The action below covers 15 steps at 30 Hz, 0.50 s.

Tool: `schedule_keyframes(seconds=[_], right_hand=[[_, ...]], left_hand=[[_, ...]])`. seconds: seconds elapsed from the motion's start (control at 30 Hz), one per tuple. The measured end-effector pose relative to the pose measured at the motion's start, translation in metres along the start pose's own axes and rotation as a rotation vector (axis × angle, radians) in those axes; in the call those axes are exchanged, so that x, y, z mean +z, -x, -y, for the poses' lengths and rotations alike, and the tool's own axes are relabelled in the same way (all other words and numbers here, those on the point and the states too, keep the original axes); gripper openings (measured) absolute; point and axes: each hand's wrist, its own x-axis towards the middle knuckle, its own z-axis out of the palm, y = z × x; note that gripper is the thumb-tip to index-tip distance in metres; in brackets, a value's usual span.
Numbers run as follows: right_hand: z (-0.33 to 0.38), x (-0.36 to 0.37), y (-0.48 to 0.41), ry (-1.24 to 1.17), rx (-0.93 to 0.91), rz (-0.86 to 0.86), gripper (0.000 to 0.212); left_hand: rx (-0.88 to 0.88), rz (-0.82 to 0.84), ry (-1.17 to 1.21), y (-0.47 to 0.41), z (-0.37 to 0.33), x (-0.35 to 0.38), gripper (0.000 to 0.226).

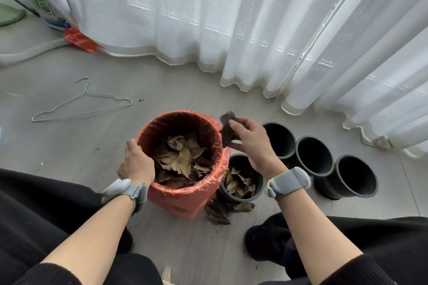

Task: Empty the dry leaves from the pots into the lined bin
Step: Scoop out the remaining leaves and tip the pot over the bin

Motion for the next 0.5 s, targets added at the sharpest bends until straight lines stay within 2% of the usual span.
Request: schedule_keyframes(seconds=[0.07,0.1,0.2,0.33,0.43,0.5], right_hand=[[0.006,0.018,0.003,0.051,-0.004,0.137,0.026],[0.006,0.024,0.003,0.119,-0.019,0.154,0.026],[-0.003,0.023,-0.004,0.341,-0.105,0.053,0.024],[-0.035,-0.010,-0.023,0.403,0.012,-0.111,0.011],[-0.073,-0.037,-0.031,0.571,0.135,-0.197,0.020],[-0.099,-0.045,-0.028,0.730,0.196,-0.168,0.032]], left_hand=[[0.006,0.002,-0.003,0.000,0.000,-0.001,0.018],[0.007,0.004,-0.002,0.000,0.000,-0.001,0.018],[0.017,0.005,0.005,-0.001,-0.001,-0.002,0.019],[0.015,-0.012,0.018,-0.001,0.001,-0.002,0.021],[0.011,-0.020,0.028,-0.001,0.002,-0.001,0.019],[0.005,-0.012,0.033,0.000,0.001,0.000,0.018]])
